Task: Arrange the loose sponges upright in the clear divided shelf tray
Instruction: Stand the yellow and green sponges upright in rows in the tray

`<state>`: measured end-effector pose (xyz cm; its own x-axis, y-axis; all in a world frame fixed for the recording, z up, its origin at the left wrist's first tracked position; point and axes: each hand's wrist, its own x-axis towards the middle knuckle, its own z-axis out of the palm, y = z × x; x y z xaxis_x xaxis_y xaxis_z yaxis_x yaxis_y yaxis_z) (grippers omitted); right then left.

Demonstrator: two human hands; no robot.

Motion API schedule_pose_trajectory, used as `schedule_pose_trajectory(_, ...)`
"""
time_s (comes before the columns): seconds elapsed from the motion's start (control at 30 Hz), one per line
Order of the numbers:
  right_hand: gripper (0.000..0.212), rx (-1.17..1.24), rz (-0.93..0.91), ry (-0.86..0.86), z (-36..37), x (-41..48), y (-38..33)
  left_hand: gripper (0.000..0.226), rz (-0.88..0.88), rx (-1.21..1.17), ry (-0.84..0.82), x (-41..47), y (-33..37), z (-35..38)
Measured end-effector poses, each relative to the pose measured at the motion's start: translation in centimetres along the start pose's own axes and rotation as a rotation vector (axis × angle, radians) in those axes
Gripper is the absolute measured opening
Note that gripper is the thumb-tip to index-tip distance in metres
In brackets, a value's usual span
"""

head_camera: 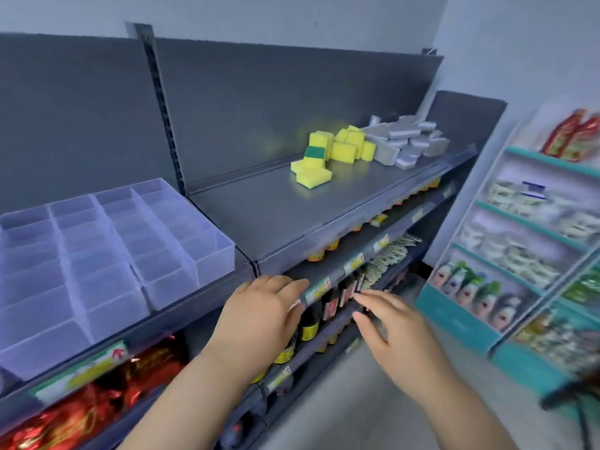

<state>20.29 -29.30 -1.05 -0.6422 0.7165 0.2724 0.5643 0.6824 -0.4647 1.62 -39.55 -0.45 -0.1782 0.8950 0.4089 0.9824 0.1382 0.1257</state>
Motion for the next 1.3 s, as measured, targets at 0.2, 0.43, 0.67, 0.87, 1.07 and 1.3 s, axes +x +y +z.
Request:
schedule_pose_trajectory(0.2,0.035,-0.023,0.143,-0.164,-1.8,-1.4,8.9,0.040,0.002,-0.038,-0.092,3.7,5.2,6.0)
schedule_pose_trajectory(0.43,0.039,-0.012,0.199,-0.282,-1.3,1.7,15.4,0.032,0.043,-0.030,-0.178,9.2,7.6,10.7)
schedule_pose_trajectory(0.67,0.040,-0.003,0.133,-0.314,-2.2,12.4,20.5,0.039,0.041,-0.064,-0.090,20.7,6.5,15.0)
schedule_pose_trajectory(0.87,0.039,-0.054,0.083,-0.205,-5.8,24.5,24.7,0.035,0.015,-0.062,-0.012,33.5,4.9,17.2)
schedule_pose_trajectory(1.07,0.042,-0.078,0.029,-0.121,-8.4,33.6,28.5,0.040,-0.006,0.024,-0.058,43.4,3.3,19.8)
schedule_pose_trajectory(1.3,0.044,-0.066,-0.120,-0.184,-7.1,44.1,31.7,0.040,-0.075,0.152,-0.106,50.3,0.7,22.7)
